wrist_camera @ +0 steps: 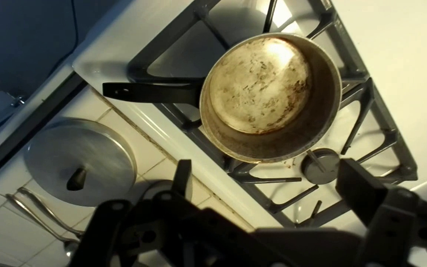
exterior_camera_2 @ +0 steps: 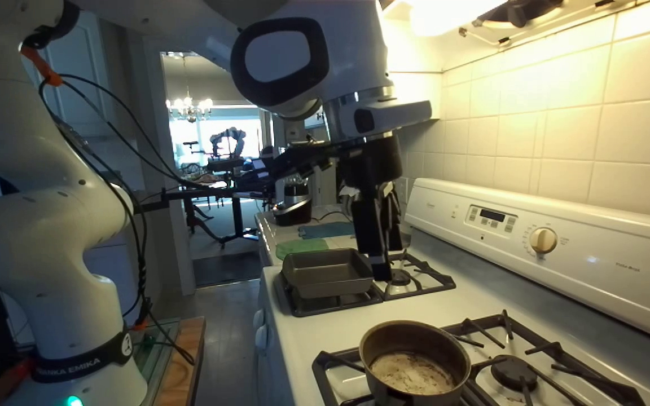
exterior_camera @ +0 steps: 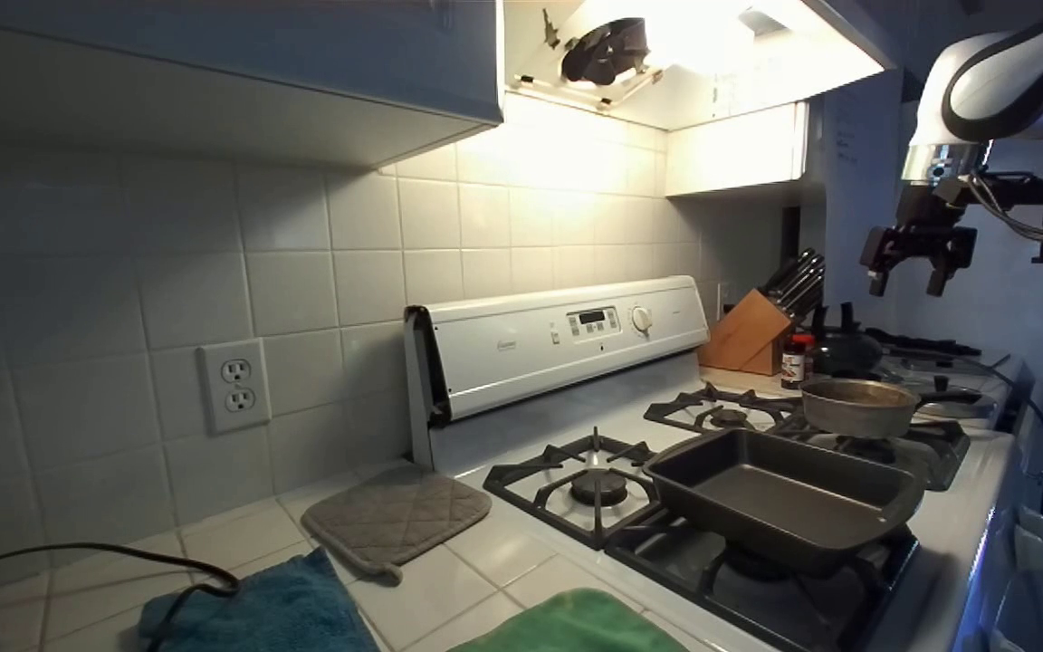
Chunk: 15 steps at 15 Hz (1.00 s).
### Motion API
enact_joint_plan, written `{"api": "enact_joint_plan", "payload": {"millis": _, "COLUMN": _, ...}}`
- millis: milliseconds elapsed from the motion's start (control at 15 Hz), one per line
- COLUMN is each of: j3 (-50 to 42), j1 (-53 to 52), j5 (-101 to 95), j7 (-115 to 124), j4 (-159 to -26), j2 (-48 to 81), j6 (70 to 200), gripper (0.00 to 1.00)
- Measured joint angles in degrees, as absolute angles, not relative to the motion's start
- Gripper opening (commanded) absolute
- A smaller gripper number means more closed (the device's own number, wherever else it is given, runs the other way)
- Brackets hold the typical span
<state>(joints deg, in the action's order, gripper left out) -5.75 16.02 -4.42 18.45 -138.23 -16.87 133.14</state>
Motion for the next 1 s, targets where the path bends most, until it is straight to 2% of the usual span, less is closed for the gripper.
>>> {"api": "enact_joint_plan", "payload": {"millis": 467, "j3": -9.9, "j1": 16.5, "j5": -4.5, "j7": 18.0, "j4": -133.0, "j2": -9.6, "j6": 135.2, "gripper": 1.00}}
{"api": "enact_joint_plan", "payload": {"millis": 1000, "j3": -10.0, "j1": 16.3, "j5": -4.5, "j7": 18.9, "j4": -133.1, "j2": -9.4, "j6": 135.2, "gripper": 1.00}}
